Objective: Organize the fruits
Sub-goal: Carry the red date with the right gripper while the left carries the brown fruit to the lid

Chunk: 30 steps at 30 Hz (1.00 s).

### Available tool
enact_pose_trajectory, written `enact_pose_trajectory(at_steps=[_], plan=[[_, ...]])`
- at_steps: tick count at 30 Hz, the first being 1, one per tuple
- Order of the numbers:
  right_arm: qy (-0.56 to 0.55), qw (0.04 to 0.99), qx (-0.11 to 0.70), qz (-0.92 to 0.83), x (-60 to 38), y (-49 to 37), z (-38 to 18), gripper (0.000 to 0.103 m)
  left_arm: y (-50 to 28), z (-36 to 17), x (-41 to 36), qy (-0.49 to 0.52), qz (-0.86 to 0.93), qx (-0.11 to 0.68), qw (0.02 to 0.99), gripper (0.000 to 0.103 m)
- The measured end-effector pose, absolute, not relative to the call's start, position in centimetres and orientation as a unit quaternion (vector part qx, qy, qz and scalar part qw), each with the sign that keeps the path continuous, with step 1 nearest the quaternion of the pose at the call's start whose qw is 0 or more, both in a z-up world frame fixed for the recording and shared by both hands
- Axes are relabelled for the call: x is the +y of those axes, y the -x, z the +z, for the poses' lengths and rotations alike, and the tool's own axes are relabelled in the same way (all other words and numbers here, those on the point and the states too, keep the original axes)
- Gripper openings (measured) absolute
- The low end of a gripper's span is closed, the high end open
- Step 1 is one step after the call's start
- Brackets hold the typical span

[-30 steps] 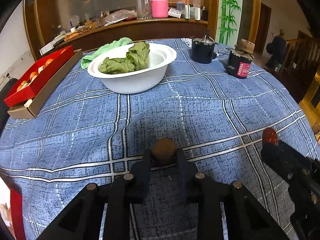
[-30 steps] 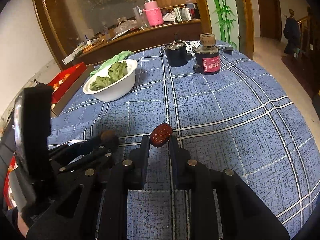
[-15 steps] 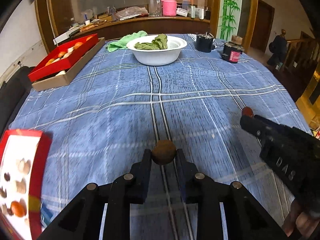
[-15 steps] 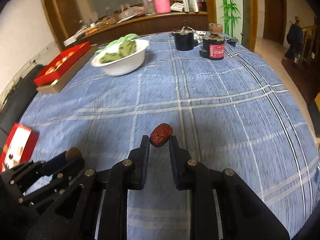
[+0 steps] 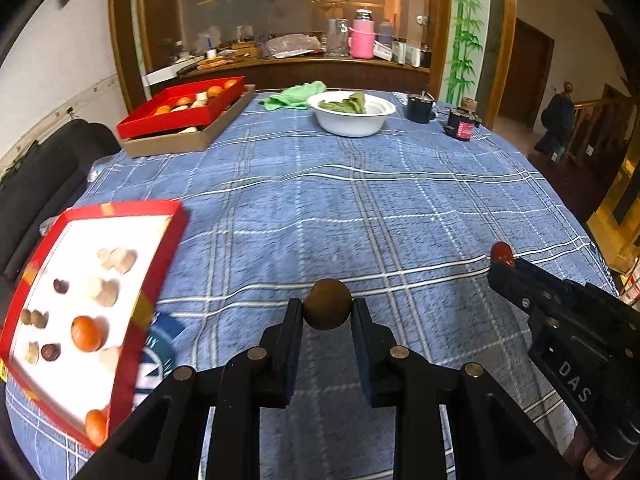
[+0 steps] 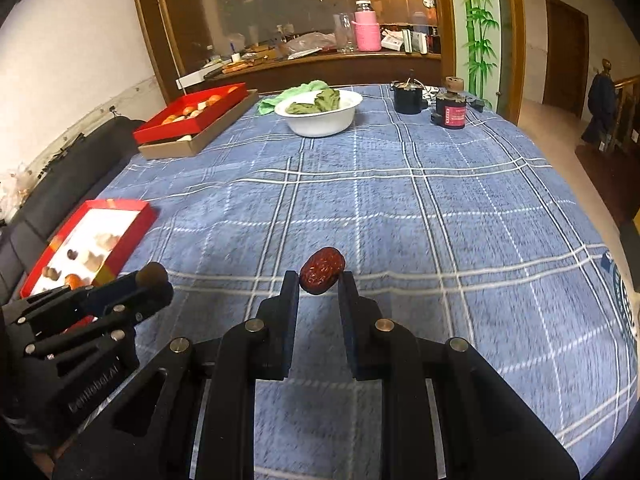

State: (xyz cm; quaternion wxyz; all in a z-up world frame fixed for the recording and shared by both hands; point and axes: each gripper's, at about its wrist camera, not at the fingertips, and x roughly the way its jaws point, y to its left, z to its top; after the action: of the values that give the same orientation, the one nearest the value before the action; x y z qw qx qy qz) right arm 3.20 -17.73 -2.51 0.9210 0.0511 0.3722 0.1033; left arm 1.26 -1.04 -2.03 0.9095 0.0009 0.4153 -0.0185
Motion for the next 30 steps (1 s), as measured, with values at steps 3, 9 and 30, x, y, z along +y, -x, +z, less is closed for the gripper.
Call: enact_pose_trajectory(at_steps=[3, 9, 30], plan=[[-0.045, 0.922, 0.371, 0.103, -17.0, -2.3, -2.6, 0.018, -1.0, -2.3, -0.6, 0.000, -0.012, 0.416, 0.909, 0.024], [-0.042, 0.919, 0.378, 0.103, -16.2, -1.0, -3.1, 0.019, -0.6, -2.3, 0.8, 0.010, 0.002, 0.416, 0.909, 0.024], [-0.024, 0.916, 0.375, 0.139, -11.6, 1.1, -3.0, 0.019, 1.8, -2.2, 5.3, 0.029, 0.045, 0.405, 0.913, 0.024]])
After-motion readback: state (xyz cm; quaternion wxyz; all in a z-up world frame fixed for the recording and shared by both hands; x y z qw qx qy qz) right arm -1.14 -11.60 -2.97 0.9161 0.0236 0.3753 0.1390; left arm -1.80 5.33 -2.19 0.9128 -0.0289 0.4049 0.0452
